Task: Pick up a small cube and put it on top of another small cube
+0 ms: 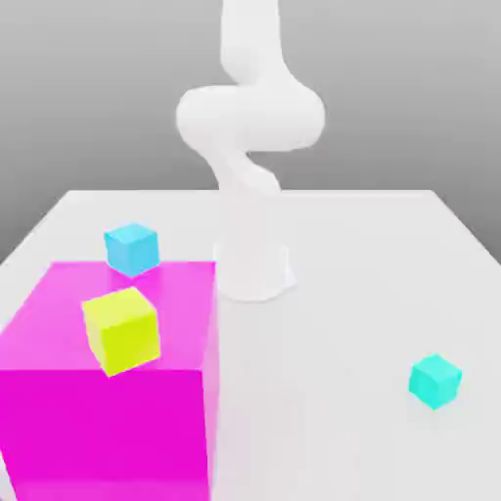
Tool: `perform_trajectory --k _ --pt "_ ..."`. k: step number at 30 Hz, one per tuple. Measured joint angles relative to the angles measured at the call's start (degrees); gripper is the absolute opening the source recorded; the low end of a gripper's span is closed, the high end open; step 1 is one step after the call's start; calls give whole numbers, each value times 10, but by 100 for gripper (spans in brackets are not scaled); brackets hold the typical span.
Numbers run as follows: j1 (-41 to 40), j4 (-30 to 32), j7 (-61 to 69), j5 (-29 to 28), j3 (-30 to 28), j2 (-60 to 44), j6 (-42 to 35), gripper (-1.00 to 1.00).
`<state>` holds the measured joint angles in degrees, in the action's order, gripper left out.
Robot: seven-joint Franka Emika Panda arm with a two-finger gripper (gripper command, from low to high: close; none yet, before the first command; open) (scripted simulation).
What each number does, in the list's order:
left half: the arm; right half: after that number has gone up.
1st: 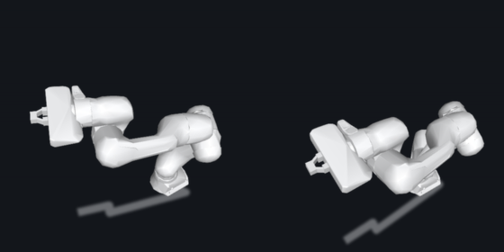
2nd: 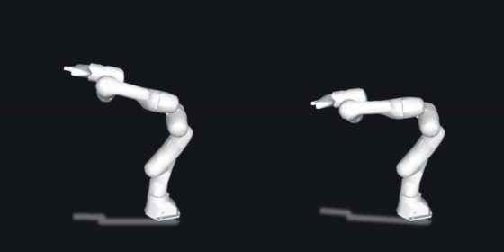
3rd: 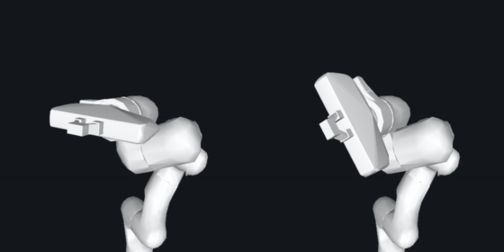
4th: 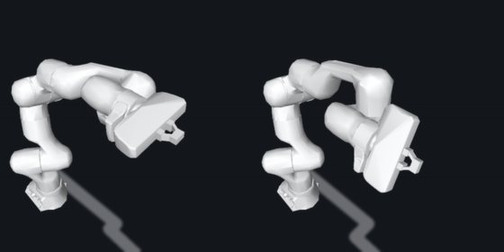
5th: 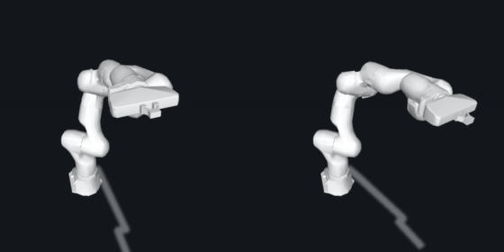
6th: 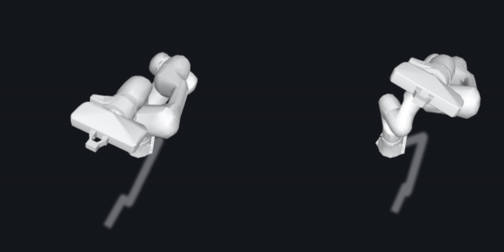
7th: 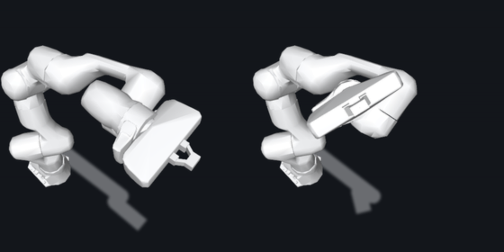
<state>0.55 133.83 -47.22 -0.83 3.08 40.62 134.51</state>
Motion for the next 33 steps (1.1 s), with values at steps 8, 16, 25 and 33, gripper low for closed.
perform_trajectory --k 8,16,25,33 --pt "22 67 -49 -33 99 -169 89 0" --pt "60 132 -105 -76 179 -336 175 0" --pt "144 183 -168 -129 199 -514 276 0" --pt "229 162 -241 -225 95 -610 347 -100"
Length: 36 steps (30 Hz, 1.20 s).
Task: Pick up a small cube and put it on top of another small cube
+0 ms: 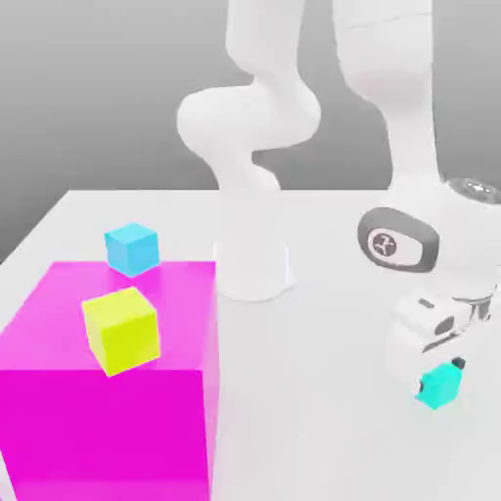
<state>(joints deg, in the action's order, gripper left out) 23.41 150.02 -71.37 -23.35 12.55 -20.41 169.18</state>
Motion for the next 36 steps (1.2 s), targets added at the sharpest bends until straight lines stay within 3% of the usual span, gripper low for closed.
perform_trajectory --k 5,12,30,34,35,36 --pt "0 0 -1 -2 0 0 1 -100" --pt "-73 27 91 120 100 109 -78 -100" --pt "-392 -233 -96 235 -91 294 -515 -100" --pt "-405 -199 -107 240 -102 275 -461 -100" --pt "-405 -192 -108 240 -102 270 -449 100" --pt "-405 -192 -108 240 -102 270 -449 100"
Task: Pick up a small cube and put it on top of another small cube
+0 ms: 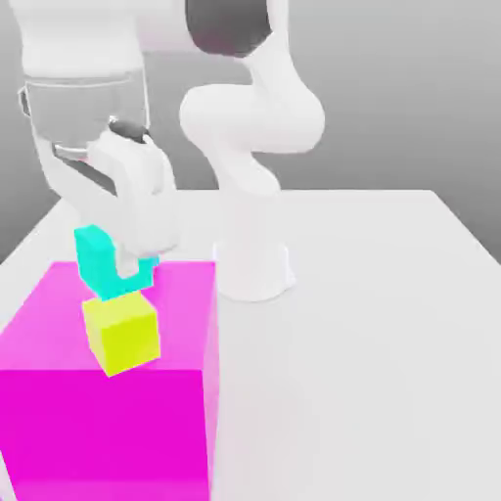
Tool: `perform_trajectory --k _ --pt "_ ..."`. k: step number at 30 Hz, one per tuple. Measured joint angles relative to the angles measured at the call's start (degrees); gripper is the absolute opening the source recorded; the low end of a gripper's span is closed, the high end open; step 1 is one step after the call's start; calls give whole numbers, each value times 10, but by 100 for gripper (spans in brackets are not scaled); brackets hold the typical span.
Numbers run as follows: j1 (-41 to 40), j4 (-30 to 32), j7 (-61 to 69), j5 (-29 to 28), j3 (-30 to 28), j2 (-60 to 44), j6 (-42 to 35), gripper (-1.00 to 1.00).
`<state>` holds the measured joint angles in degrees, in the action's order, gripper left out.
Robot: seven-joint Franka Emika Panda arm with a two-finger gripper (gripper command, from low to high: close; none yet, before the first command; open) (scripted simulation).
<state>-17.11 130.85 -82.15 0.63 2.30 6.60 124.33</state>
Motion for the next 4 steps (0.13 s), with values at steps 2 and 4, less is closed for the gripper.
perform_trajectory --k 2,4 --pt "0 0 0 0 0 0 0 100" --pt "0 0 0 0 0 0 0 100"
